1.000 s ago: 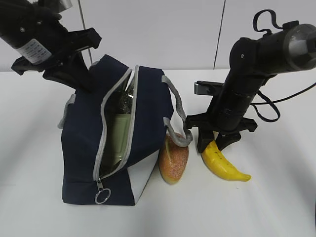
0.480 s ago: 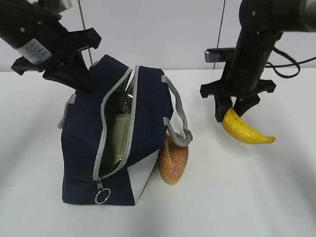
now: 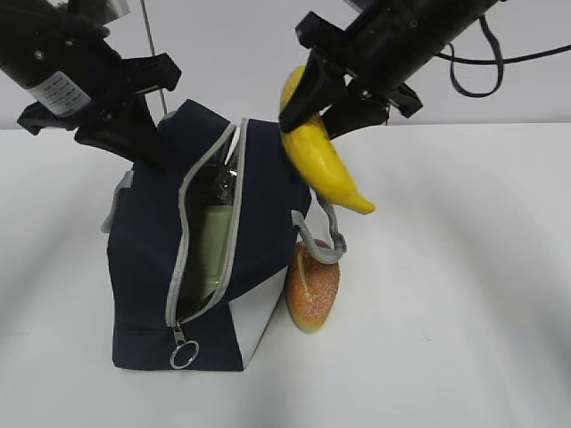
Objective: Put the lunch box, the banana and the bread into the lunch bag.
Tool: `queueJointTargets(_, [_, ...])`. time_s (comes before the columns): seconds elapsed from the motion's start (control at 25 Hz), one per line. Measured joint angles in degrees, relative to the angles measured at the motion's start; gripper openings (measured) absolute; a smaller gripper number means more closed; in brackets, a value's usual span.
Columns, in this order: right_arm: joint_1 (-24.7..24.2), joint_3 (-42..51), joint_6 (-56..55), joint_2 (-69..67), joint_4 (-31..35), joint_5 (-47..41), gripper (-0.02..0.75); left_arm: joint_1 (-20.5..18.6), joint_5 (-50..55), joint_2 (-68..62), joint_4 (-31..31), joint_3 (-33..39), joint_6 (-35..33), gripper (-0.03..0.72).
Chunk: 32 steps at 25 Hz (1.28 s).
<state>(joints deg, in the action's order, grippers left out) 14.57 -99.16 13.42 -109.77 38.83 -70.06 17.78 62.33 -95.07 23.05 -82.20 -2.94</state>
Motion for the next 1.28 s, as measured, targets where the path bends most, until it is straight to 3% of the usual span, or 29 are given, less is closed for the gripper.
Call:
queueJointTargets(0.16, [3.57, 0.00, 0.60, -0.87, 5.53, 0.00, 0.309, 0.00, 0.00, 0.00, -0.02, 0.00, 0.00, -0.003])
queueJointTargets(0.4, [7.93, 0.00, 0.60, -3.34, 8.23, 0.00, 0.309, 0.00, 0.14, 0.00, -0.13, 0.00, 0.00, -0.003])
queueJointTargets(0.92, [7.93, 0.00, -2.48, -11.03, 8.39, 2.08, 0.309, 0.00, 0.45, 0.00, -0.44, 0.00, 0.00, -0.003])
queueJointTargets(1.28, [7.93, 0.00, -3.22, -11.67, 17.99, 11.99, 0.309, 0.00, 0.17, 0.00, -0.44, 0.00, 0.00, -0.003])
